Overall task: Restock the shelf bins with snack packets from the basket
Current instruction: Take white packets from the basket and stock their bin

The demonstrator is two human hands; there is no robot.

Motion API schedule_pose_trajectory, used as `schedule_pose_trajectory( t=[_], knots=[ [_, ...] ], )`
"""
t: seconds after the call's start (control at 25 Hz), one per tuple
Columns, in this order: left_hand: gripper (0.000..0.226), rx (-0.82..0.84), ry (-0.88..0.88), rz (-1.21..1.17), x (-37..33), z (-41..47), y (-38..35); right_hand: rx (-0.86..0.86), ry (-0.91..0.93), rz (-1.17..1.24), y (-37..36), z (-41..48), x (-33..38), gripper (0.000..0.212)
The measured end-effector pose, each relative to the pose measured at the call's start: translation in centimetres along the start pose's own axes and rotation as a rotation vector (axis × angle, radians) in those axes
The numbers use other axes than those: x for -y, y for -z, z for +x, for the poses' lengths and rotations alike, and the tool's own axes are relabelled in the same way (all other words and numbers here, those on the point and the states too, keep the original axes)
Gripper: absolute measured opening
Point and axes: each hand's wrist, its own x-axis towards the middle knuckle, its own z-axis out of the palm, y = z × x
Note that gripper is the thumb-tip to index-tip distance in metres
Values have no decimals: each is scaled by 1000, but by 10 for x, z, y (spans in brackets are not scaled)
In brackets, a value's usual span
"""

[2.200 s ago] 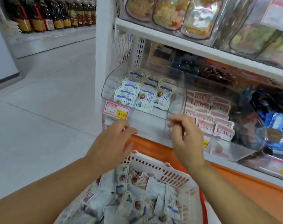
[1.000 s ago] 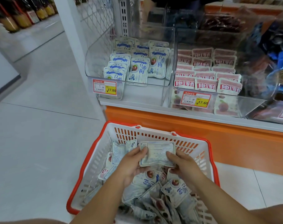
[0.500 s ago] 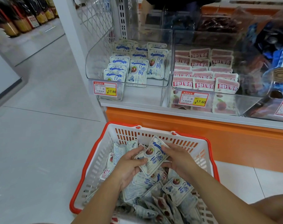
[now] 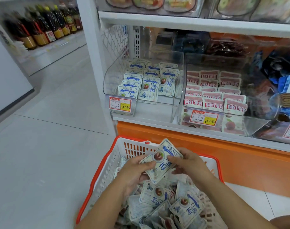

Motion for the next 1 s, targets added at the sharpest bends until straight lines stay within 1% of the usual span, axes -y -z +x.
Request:
schedule_pose_trajectory(
  t=[0.08,0.12,0.2,0.28,0.32,0.36,0.44,0.48,0.52,0.56,0.64,0.76,0.8,0.88,1.0],
  knots=[
    [40,24,-56,112,-27,-6,2,-19,74,-140,-1,-11,33,18],
    [39,30,-99,178,-46,-10,3,-28,123,-218,-2,-16,52,14],
    [28,38,-208,304,-88,-20,3,-74,247,-386,-5,-26,92,8],
    [25,13,-342,395,-129,-31,7,-169,392,-496,-4,-29,134,10],
    [26,-59,-430,459,-148,-33,13,-230,460,-529,-1,-27,156,11],
    [26,-181,-533,539,-163,-34,23,-299,518,-581,2,-21,179,12],
    [26,-510,-731,709,-187,-31,47,-405,580,-798,6,7,223,14],
    [29,-648,-793,771,-194,-28,57,-421,559,-949,5,27,241,14],
    [35,-741,-819,808,-197,-24,67,-418,511,-1123,4,52,253,16],
    [40,-786,-812,820,-198,-20,75,-399,454,-1291,0,77,261,21],
    [45,-769,-770,823,-196,-5,85,-333,315,-1555,-5,124,267,29],
    [42,-676,-766,783,-193,9,91,-241,132,-1748,-4,169,269,32],
    [43,-644,-762,748,-193,12,92,-247,114,-1815,-3,178,269,29],
    [44,-598,-745,685,-193,16,94,-295,143,-1929,-2,190,269,26],
    [42,-566,-737,627,-194,21,96,-307,155,-1987,5,208,266,31]
  ],
)
